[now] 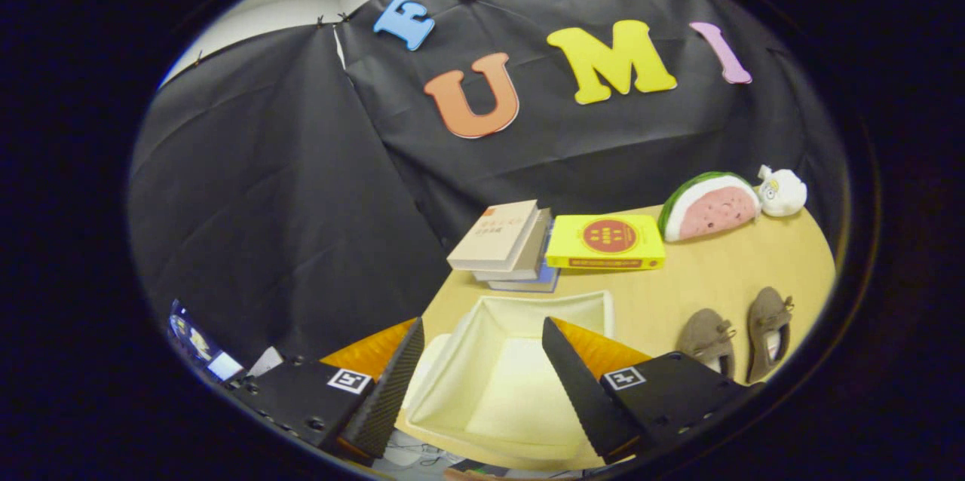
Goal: Open the storage box then place both shoes into the box .Put the left shoe in first, then the right shoe, with the right side of both shoes facing outward in a uniform manner.
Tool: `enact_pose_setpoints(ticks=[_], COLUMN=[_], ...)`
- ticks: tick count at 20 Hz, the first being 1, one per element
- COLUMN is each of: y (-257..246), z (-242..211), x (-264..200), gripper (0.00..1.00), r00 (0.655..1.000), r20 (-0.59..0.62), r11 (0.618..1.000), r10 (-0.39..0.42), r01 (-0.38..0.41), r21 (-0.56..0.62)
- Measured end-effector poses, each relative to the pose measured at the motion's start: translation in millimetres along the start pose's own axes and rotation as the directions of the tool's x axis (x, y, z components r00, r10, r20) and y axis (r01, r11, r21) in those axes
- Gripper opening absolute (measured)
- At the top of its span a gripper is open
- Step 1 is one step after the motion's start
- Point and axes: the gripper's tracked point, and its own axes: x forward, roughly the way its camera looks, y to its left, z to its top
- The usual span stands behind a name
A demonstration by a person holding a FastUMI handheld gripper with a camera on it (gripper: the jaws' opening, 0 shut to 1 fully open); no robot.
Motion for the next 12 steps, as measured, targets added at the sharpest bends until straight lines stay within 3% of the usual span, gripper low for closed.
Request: enact_pose_setpoints(ticks=[2,6,12], y=[-41,-105,-199], z=[1,-7,-48], x=[-12,-33,-36], gripper=[0.96,0.96,0.95], r00=[0.994,0.974,0.930], r20=[0.031,0.057,-0.108], r11=[0.994,0.971,0.933], r10=[-0.101,-0.221,-0.351], r01=[0.102,0.225,0.338], r21=[-0.034,-0.079,-0.123])
